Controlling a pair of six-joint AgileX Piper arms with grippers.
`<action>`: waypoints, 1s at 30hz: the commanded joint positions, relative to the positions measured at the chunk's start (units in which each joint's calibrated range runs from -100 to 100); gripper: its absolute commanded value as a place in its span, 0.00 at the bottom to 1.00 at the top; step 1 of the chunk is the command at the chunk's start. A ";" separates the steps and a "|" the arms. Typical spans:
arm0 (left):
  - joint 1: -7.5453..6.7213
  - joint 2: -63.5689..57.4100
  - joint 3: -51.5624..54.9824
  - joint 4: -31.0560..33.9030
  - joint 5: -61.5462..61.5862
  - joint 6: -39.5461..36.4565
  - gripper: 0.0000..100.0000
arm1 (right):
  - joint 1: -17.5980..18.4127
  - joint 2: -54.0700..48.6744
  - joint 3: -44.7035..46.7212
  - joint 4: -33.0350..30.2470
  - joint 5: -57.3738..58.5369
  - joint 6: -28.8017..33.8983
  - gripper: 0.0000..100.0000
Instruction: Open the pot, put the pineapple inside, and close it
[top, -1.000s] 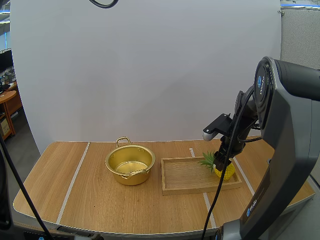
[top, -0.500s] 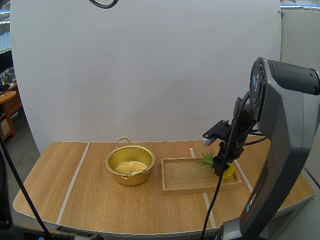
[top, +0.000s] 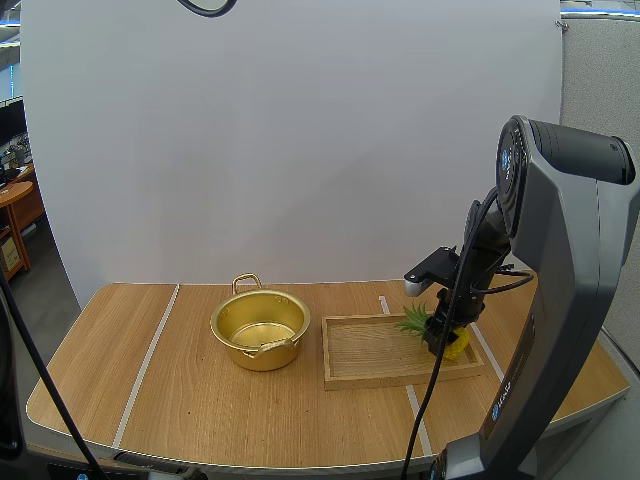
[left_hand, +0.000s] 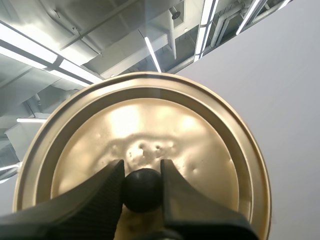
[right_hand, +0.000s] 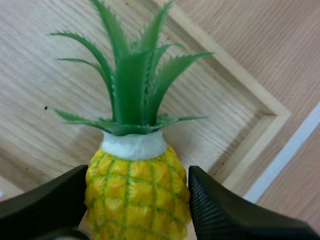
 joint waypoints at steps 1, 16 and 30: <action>-0.10 -0.24 -0.39 0.33 -2.35 -0.35 0.00 | -0.23 -0.38 -0.23 0.34 4.48 -0.25 0.00; -0.10 -0.24 -0.39 0.33 -2.35 -0.35 0.00 | 0.70 -19.84 -0.35 5.58 9.68 -0.25 0.00; -0.10 -0.24 -0.39 0.33 -2.35 -0.35 0.00 | 10.21 -28.34 -0.35 9.45 10.39 5.91 0.00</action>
